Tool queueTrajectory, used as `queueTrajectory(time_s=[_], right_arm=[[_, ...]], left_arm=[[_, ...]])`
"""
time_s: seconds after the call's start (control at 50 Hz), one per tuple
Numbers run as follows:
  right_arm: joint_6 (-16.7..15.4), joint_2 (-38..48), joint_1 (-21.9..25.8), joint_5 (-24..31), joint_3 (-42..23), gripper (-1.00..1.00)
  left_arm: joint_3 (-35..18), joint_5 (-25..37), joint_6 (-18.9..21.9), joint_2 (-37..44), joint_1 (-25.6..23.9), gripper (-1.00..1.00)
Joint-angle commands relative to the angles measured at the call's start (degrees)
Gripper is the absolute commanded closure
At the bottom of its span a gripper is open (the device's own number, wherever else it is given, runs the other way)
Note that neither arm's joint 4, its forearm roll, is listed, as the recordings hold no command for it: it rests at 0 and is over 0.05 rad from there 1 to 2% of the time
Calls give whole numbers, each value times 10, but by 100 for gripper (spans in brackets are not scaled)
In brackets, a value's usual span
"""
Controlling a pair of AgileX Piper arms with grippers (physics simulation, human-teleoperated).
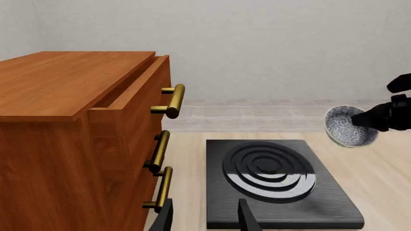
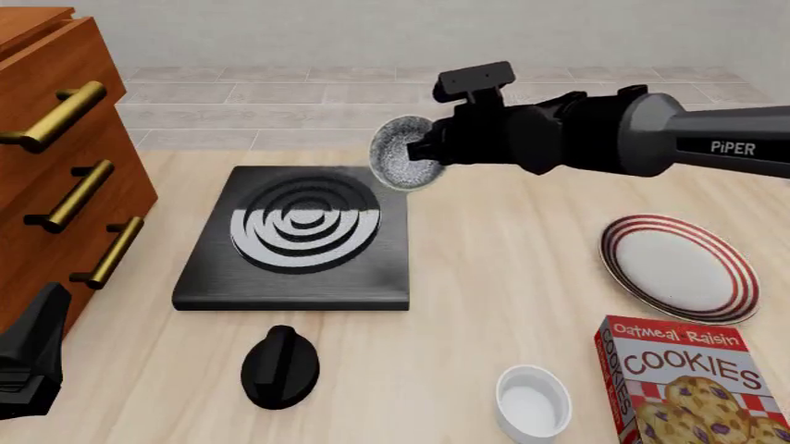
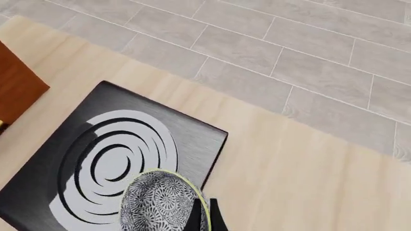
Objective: Pick the akita bowl on the stove and place it on the plate.
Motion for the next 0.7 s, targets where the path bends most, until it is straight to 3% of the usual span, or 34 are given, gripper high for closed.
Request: queueTrajectory(time_s=[0.02, 0.7], right_arm=[[5, -20, -35, -19, 27, 100], [18, -81, -128, -72, 131, 100]], left_arm=[[0, 0, 0, 0, 0, -100], [0, 0, 0, 0, 0, -100]])
